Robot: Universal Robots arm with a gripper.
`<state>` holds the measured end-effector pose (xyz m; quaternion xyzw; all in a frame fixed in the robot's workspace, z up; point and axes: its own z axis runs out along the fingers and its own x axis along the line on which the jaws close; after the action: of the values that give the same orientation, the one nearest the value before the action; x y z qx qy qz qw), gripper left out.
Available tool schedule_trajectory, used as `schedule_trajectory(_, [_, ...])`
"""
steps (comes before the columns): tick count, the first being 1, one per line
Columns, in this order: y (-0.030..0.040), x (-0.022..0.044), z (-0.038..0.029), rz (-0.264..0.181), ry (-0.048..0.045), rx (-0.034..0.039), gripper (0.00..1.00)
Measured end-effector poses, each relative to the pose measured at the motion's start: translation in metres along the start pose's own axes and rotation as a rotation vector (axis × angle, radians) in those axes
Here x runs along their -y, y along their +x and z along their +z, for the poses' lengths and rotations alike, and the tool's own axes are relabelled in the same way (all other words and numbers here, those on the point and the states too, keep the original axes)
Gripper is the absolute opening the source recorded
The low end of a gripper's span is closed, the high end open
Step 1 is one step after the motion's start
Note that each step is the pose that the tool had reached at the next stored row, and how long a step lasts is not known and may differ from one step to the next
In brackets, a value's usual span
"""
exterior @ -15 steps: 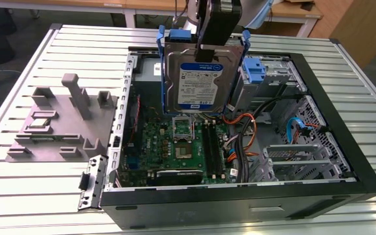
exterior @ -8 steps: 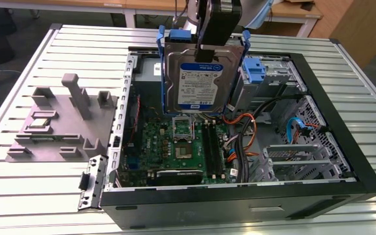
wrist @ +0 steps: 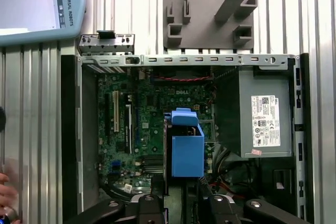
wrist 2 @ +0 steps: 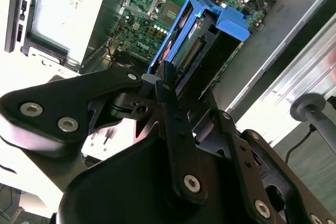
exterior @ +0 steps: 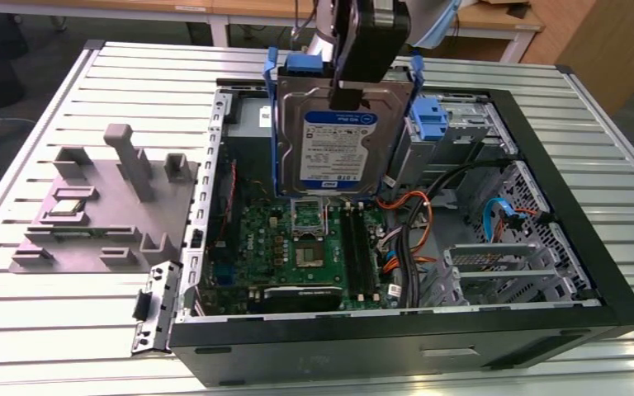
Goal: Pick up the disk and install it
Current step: 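Pick up the disk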
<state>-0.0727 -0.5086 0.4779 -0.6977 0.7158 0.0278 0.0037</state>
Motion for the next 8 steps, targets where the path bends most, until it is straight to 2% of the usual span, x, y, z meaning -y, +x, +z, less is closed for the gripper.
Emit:
schedule_trajectory(4, [0.0078,0.0002,-0.0003,0.0,0.0001,0.0,0.35])
schedule_trajectory(8, [0.0194,0.0006,-0.0006,0.0,0.0001,0.0,0.35])
